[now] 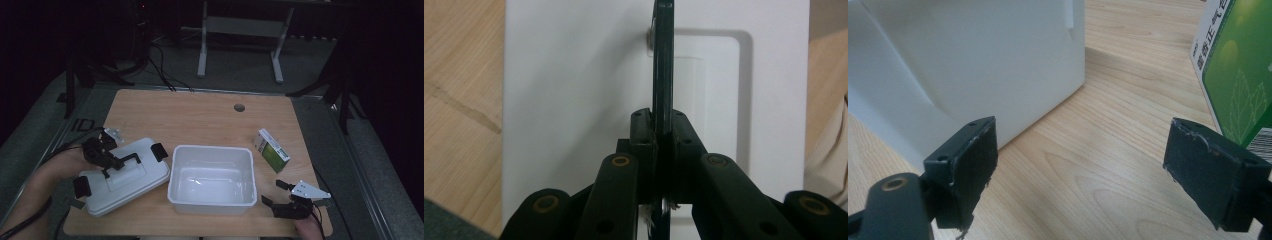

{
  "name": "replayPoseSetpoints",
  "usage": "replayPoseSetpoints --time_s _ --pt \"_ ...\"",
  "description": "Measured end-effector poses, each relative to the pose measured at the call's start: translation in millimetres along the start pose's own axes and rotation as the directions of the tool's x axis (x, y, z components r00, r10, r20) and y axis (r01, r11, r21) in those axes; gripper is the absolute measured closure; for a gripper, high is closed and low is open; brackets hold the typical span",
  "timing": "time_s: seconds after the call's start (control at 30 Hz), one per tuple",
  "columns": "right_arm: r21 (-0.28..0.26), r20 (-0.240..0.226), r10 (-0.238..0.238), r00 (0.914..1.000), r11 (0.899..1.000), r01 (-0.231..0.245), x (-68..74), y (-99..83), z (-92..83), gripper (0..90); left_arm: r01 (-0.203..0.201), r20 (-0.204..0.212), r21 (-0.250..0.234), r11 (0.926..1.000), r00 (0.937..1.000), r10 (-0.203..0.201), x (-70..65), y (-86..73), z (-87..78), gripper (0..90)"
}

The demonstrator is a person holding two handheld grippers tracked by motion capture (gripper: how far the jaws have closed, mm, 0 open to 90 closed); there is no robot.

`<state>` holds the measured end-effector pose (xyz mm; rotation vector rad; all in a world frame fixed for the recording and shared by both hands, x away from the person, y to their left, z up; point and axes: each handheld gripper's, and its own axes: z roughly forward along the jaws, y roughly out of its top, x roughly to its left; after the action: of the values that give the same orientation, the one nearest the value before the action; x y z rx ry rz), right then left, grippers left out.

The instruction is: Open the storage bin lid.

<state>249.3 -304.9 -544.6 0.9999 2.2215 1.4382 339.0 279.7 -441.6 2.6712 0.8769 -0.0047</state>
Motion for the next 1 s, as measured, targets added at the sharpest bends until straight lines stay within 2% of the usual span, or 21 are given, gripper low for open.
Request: replayPoseSetpoints --time_s 0.27,0.43,0.77,0.87,1.0 --pt "0.002 0.001 -0.001 1.0000 1.000 0.001 0.1 0.0 0.3 13.7 0.026 -0.005 0.011 0.9996 0.9997 -0.026 7.7 1.3 22.3 84.3" --pt "0.002 0.001 0.000 1.0000 1.000 0.000 0.0 0.0 0.4 13.6 0.028 0.001 0.014 0.9995 0.9996 -0.028 9.4 3.4 31.2 84.2" --pt "0.003 0.002 -0.003 1.0000 1.000 0.003 0.0 0.0 0.3 13.6 0.033 0.005 0.017 0.9993 0.9994 -0.033 11.1 6.0 46.2 84.2" --pt "0.003 0.001 -0.002 1.0000 1.000 0.002 -0.1 0.0 0.3 13.6 0.046 0.015 -0.002 0.9989 0.9988 -0.046 12.6 4.9 47.3 84.2" --pt "0.006 0.001 -0.004 1.0000 1.000 0.004 0.1 0.3 0.6 13.6 0.049 0.022 -0.001 0.9988 0.9986 -0.049 13.3 4.8 47.6 84.2"
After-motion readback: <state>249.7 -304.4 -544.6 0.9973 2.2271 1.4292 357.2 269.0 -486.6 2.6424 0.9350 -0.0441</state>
